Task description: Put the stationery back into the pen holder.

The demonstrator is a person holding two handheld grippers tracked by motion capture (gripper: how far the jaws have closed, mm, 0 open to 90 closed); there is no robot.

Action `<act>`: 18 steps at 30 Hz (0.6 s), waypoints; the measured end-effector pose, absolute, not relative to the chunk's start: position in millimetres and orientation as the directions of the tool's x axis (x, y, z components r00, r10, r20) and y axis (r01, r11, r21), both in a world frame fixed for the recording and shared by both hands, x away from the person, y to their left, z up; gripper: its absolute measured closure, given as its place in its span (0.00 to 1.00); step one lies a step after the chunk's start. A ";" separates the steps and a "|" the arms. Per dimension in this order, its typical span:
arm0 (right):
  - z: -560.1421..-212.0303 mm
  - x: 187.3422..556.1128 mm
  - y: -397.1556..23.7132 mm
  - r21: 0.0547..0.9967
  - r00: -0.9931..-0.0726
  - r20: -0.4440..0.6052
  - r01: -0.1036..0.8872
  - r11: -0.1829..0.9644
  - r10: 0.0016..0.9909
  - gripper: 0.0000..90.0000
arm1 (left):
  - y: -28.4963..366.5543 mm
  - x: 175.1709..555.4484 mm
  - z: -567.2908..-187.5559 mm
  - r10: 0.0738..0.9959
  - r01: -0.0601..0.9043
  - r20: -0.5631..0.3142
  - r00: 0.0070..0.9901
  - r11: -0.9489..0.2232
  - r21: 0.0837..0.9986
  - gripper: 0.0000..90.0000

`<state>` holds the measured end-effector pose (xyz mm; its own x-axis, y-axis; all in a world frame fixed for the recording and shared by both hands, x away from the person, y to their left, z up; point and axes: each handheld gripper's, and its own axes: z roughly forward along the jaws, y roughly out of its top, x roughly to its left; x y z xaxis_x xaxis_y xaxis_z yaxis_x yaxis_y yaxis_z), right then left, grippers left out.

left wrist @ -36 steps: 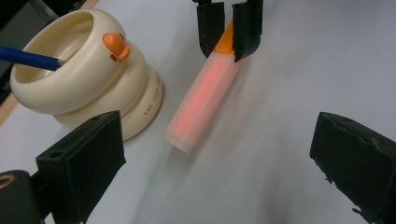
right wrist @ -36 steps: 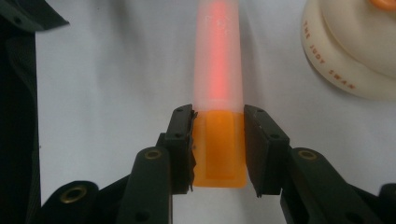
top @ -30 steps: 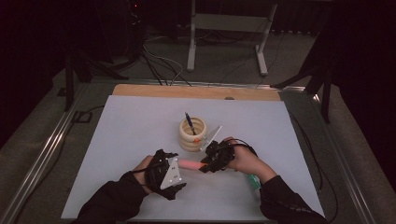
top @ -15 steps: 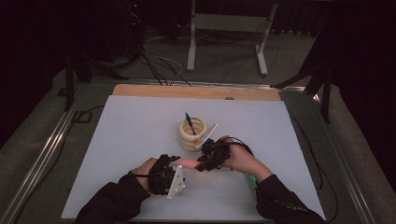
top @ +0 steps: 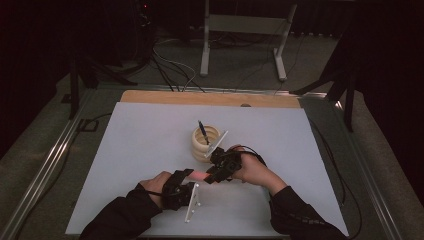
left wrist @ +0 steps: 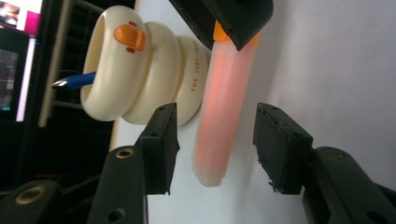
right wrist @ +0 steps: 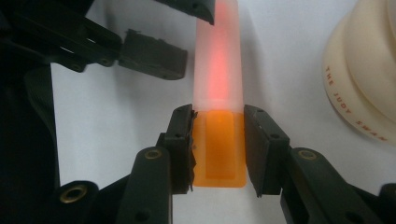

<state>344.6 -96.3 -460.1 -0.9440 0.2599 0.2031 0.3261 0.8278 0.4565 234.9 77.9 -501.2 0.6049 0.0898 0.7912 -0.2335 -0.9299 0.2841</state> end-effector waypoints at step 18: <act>-458.2 345.6 -86.2 0.437 -0.936 0.226 0.346 0.830 0.271 0.72 | 73.9 234.1 -511.0 0.025 -0.252 0.829 0.559 -0.947 0.199 0.82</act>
<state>345.6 -86.2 -458.2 -0.9356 0.2708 0.2265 0.3461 0.8302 0.4370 234.1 73.9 -511.0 0.5594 0.0250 0.8285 -0.2525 -0.9469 0.1990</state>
